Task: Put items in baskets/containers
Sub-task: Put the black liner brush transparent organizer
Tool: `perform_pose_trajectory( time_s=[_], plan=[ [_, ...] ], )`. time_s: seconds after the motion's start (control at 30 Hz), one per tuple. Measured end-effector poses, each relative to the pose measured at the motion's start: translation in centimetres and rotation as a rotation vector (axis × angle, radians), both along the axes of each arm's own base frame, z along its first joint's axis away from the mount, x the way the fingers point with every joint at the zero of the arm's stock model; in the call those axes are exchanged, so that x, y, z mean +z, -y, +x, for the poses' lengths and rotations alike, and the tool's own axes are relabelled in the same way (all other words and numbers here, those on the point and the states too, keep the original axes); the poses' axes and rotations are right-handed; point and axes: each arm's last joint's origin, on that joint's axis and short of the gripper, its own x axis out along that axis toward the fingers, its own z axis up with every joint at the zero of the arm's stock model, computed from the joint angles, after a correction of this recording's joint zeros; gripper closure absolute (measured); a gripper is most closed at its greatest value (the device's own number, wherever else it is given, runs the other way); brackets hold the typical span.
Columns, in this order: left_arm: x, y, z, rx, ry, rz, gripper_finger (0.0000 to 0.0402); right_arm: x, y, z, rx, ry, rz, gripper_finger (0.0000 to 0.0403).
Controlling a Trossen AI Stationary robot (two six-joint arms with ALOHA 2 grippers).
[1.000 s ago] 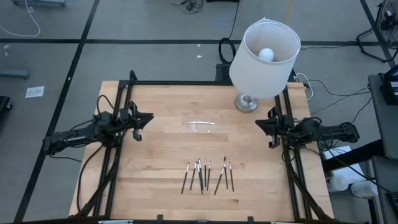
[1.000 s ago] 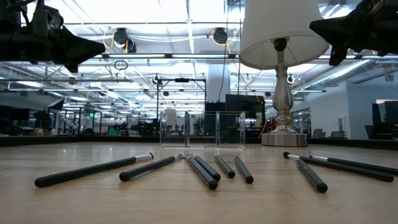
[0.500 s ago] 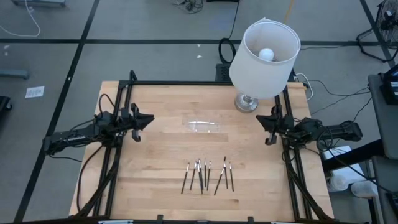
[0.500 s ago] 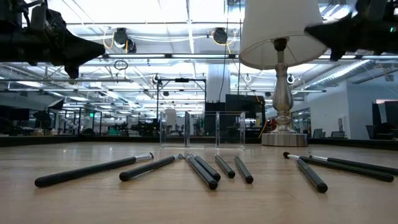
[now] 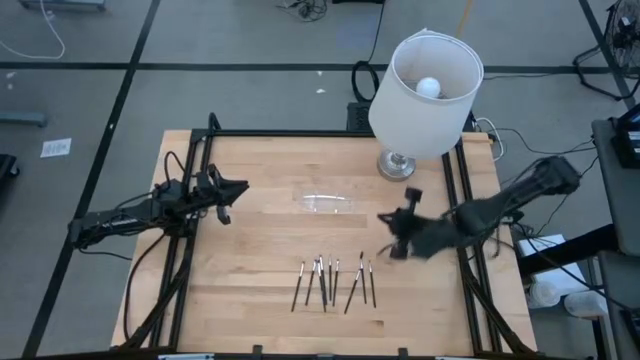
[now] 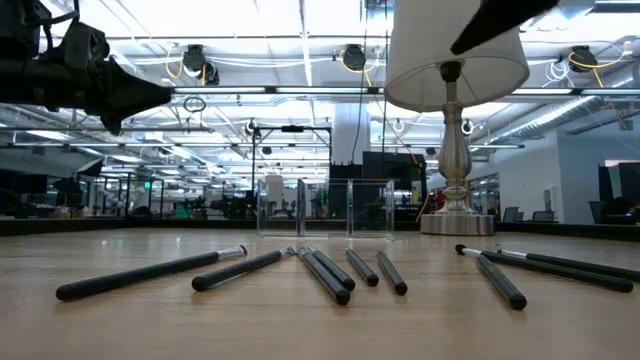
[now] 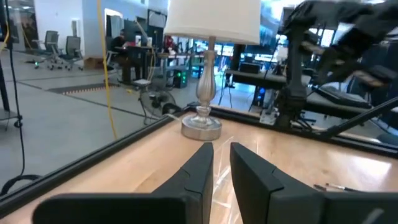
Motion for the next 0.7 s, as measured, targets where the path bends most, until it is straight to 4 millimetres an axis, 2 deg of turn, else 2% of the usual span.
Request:
perform_pose_trajectory(
  time_s=[0.1, 0.2, 0.33, 0.43, 0.57, 0.7],
  plan=[
    [0.0, 0.0, 0.0, 0.002, 0.004, 0.004, 0.0341, 1.5, -2.5, 1.1, -0.08, -0.117, 0.021, 0.0403],
    [0.1, -0.1, 0.0, 0.02, 0.006, 0.006, 0.0341, 1.5, -4.3, 1.9, -0.178, -0.262, 0.126, 0.0403],
    [0.3, -0.2, -0.1, 0.084, 0.027, 0.015, 0.0341, 0.0, -5.4, 2.9, -0.32, -0.362, 0.255, 0.0403],
    [0.4, -0.3, -0.2, 0.11, 0.035, 0.014, 0.0341, -1.7, -6.0, 3.5, -0.364, -0.402, 0.272, 0.0403],
    [0.6, -0.3, -0.2, 0.127, 0.057, 0.028, 0.0341, -3.5, -6.5, 4.6, -0.323, -0.326, 0.256, 0.0403],
    [0.8, -0.3, -0.2, 0.135, 0.077, 0.032, 0.0341, -5.1, -6.0, 5.3, -0.348, -0.304, 0.331, 0.04]
  ],
)
